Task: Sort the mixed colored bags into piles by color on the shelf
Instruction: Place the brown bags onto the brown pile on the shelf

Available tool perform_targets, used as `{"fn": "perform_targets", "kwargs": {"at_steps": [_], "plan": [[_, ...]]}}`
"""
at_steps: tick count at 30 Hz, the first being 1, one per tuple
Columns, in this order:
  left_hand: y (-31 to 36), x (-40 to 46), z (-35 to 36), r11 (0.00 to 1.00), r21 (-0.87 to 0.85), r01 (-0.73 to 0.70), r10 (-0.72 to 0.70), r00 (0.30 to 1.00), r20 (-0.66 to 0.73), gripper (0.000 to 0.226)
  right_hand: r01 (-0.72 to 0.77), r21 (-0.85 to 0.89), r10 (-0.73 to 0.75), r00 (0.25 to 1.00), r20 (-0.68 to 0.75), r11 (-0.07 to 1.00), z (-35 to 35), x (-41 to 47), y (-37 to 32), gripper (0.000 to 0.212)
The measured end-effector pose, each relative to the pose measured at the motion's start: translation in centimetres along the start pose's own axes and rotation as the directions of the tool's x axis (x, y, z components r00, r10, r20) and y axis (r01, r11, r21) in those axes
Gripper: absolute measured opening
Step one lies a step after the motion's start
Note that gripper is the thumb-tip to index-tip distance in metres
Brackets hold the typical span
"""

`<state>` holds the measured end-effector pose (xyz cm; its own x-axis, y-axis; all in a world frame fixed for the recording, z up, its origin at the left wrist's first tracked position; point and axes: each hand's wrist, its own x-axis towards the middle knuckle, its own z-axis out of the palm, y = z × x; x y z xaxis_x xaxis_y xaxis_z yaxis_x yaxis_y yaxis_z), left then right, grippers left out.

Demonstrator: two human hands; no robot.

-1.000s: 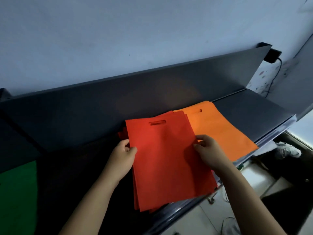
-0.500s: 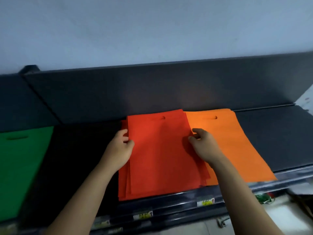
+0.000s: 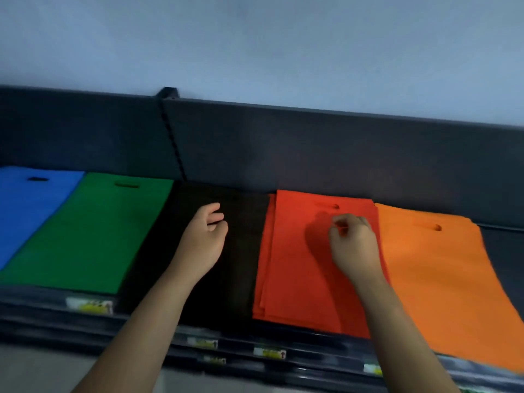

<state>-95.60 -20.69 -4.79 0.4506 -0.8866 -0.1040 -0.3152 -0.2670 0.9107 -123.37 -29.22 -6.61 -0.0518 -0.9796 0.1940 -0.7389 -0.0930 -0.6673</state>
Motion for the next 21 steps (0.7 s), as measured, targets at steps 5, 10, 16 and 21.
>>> {"fn": "perform_targets", "kwargs": {"at_steps": [5,10,16,21], "plan": [[-4.6,-1.5,-12.0,1.0,-0.023,0.019,-0.023,0.981,-0.191,0.041,0.12,0.147,-0.149,0.966,0.211,0.982,7.6,-3.6,-11.1,0.022],[-9.8,-4.4,-24.6,0.992,-0.061,0.107,-0.122,0.927,-0.356,0.039,0.156,0.306,-0.287,0.846,0.45,0.939,14.7,-10.0,-23.3,0.018],[-16.1,-7.8,-39.0,0.985,-0.134,0.107,-0.157,0.882,-0.445,0.042,0.189,0.426,-0.422,0.712,0.561,0.885,23.9,-17.6,-35.6,0.011],[-19.9,-9.9,-47.4,0.984,-0.155,0.088,-0.156,0.851,-0.502,0.039,0.124,0.483,-0.442,0.639,0.63,0.867,29.3,-22.1,-42.6,0.012]]}}
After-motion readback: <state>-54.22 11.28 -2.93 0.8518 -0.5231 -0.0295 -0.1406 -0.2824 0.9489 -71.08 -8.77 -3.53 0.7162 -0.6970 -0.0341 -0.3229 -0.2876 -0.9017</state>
